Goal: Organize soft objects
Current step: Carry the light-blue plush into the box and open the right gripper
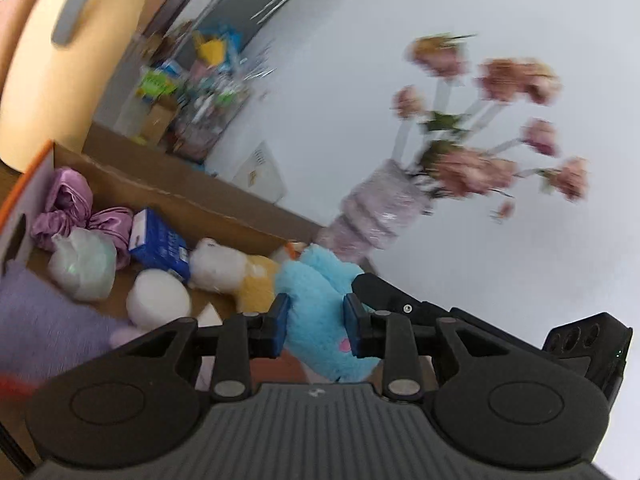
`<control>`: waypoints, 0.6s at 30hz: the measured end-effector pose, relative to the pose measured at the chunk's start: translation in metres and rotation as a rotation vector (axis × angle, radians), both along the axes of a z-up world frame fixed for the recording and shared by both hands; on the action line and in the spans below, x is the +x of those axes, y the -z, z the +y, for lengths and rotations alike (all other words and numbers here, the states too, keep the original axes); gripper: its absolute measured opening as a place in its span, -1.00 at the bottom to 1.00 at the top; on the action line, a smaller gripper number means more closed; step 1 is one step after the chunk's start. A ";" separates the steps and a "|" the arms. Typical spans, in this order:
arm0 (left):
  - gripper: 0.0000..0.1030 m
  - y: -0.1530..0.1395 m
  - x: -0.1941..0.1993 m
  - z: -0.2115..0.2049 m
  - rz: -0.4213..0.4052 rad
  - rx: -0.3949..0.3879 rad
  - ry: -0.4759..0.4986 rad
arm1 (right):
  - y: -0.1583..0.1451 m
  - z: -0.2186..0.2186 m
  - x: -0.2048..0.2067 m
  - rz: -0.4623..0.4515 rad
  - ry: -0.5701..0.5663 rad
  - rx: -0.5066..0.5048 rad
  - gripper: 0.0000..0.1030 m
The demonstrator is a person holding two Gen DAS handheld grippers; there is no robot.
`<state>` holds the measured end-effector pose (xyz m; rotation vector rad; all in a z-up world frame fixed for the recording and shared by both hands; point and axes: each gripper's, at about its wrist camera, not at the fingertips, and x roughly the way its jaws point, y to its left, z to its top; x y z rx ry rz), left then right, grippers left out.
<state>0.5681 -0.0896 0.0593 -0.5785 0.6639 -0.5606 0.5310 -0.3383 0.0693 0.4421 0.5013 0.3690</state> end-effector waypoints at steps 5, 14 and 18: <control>-0.45 0.044 0.055 0.001 0.095 0.047 -0.031 | 0.044 0.008 0.078 0.124 0.003 -0.044 -0.59; -0.59 0.072 0.071 -0.006 0.116 0.201 -0.024 | 0.082 0.051 0.110 0.183 -0.026 -0.273 -0.88; -0.58 0.070 0.070 -0.009 0.108 0.242 -0.025 | 0.083 0.055 0.114 0.208 -0.029 -0.289 -0.88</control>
